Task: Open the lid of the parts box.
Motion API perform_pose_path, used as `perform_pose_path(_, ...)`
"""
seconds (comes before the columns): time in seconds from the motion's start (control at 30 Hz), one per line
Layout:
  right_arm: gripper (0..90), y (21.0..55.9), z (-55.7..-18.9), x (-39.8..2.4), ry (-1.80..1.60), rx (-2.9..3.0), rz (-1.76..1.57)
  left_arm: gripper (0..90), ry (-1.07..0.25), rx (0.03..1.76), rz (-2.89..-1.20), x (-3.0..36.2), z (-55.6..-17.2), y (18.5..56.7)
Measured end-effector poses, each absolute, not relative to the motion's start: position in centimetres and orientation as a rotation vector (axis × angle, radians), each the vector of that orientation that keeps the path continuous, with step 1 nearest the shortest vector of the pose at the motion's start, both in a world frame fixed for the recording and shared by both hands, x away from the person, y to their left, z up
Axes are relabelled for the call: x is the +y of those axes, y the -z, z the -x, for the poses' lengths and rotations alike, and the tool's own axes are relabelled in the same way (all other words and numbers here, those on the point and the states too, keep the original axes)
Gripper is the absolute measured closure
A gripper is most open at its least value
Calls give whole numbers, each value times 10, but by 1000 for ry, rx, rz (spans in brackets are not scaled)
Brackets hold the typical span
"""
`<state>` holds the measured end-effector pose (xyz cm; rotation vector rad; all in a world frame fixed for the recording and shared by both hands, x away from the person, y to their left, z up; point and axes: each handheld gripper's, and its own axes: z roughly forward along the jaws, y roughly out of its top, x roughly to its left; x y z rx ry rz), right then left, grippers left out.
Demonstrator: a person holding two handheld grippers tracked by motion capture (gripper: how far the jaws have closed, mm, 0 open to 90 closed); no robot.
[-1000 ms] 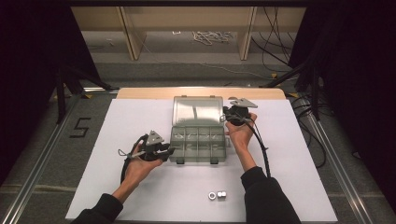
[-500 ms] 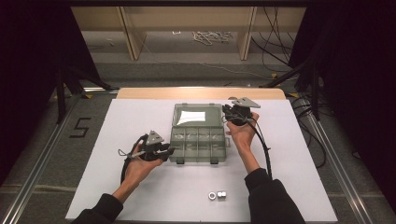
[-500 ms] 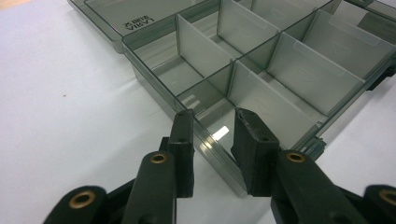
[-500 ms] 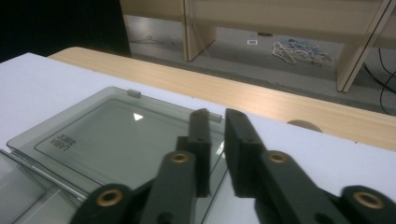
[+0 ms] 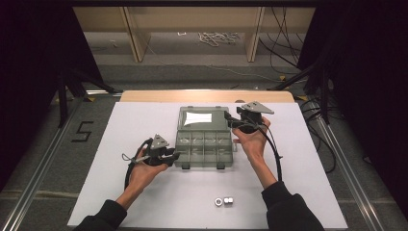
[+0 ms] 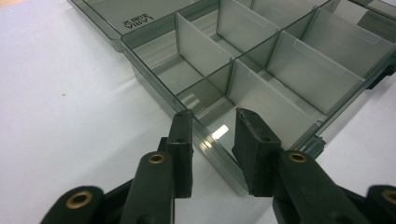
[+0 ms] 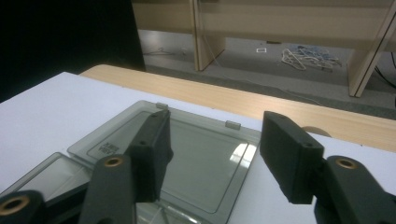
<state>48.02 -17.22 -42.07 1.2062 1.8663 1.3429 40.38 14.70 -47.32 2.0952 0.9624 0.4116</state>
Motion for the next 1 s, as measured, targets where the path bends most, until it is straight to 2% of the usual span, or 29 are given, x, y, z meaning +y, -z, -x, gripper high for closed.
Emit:
perform_pose_path(0.2, 386, 409, -464, -173, -1356, 1905, -1168, 622, -399, 998, -2076, 148, -404, 472)
perform_pose_path(0.4, 354, 400, -445, -175, -1382, 1905, -1101, 501, -454, 1042, -2010, 149, -403, 468)
perform_pose_path(0.57, 315, 394, -430, -177, -1403, 1909, -1084, 414, -429, 1057, -1951, 152, -401, 460)
perform_pose_path(1.0, 297, 393, -392, -188, -1447, 1902, -1034, 346, -447, 1003, -1872, 153, -387, 443)
